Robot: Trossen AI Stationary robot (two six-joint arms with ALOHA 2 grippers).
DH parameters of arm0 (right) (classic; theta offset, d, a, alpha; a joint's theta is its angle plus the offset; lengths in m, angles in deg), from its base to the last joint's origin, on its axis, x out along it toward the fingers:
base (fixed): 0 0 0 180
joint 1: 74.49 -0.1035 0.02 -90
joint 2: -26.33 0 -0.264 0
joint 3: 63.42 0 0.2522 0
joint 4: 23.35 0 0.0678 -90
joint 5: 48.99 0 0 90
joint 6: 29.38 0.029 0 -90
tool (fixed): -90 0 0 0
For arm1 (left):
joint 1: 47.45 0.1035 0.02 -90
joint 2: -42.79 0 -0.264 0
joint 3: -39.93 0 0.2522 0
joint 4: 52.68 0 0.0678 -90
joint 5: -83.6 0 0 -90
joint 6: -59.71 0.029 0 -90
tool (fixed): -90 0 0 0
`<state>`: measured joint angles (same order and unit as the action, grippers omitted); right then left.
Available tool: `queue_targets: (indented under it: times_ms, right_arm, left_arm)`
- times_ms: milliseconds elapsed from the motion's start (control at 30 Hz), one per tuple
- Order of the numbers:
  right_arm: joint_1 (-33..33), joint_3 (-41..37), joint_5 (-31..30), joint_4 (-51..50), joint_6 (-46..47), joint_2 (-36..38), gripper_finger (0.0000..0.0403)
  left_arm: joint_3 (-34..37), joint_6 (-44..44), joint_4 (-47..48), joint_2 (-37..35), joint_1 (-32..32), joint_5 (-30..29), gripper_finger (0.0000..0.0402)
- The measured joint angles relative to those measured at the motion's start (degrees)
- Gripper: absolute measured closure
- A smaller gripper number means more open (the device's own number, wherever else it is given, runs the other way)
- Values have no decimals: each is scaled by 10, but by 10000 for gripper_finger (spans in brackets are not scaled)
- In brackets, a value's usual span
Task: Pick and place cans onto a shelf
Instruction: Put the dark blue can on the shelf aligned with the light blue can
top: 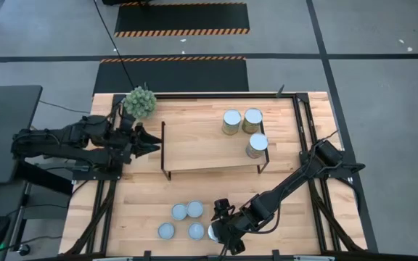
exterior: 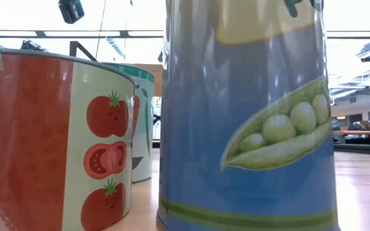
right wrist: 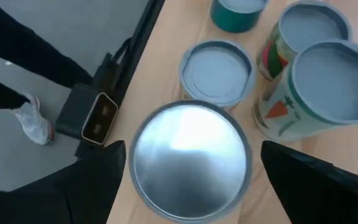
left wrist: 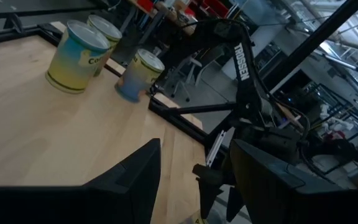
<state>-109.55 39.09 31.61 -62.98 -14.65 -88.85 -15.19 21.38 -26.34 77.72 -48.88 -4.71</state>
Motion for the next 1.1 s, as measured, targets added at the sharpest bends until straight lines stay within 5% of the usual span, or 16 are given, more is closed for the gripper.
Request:
queue_targets:
  times_ms: [400, 733, 1100]
  right_arm:
    - [-2, 1, -10, 20, -16, -26, 13]
    - [7, 1, 20, 18, -10, -32, 84]
    - [42, 1, 18, -69, 35, 71, 81]
  left_arm:
    - [0, 0, 0, 7, -24, 1, 200]
    - [0, 2, 1, 7, -23, 1, 200]
    - [0, 2, 1, 7, -23, -4, 200]
